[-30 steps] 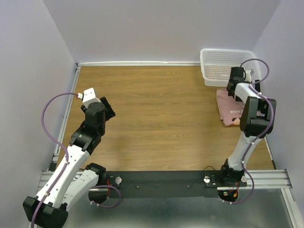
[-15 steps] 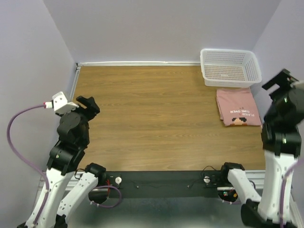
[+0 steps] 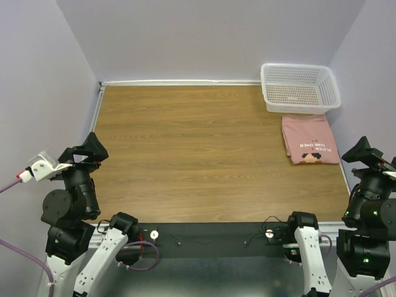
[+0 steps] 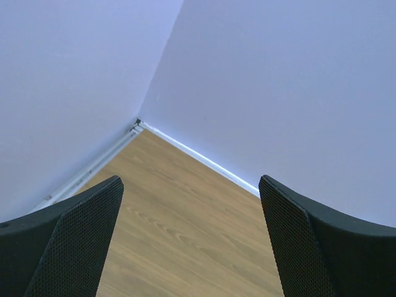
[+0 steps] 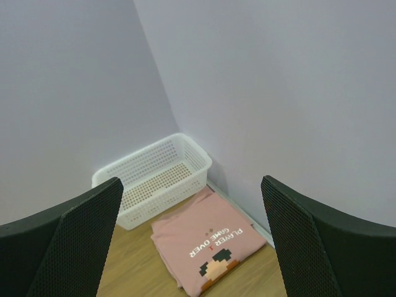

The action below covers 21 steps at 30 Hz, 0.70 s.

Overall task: Fold and stack the t-shirts
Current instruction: Neatly place the folded tshirt to the corner

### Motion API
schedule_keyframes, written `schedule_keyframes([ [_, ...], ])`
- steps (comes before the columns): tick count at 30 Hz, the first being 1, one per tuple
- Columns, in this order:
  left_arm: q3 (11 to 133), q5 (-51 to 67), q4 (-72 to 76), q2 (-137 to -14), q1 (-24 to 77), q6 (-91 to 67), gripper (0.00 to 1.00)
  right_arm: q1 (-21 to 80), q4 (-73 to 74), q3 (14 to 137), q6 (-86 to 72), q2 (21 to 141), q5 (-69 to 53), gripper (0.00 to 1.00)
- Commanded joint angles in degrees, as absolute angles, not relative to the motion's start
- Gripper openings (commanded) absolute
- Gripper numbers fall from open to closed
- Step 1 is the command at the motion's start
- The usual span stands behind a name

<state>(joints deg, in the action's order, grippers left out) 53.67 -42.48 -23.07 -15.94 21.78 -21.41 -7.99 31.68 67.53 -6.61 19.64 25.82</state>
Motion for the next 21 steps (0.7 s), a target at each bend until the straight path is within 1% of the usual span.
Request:
schedule_keyframes([
  [1, 51.77, -48.25, -17.32, -15.12, 21.97, -16.88, 0.99, -8.09, 34.45, 66.01, -4.92, 20.74, 24.62, 1.0],
  [4, 50.89, -48.25, -14.6, -16.17, 21.97, -16.87, 0.99, -8.0, 34.19, 66.09, -3.69, 21.44, 22.33, 1.0],
  [15, 49.22, -47.02, -9.76, -21.18, 21.89, -21.0, 0.99, -7.82, 31.55, 65.04, -2.46, 23.03, 20.22, 1.0],
  [21, 48.08, -45.18, -9.49, -21.88, 21.88, -23.9, 0.99, -7.65, 31.2, 64.51, -2.37, 23.29, 20.04, 1.0],
])
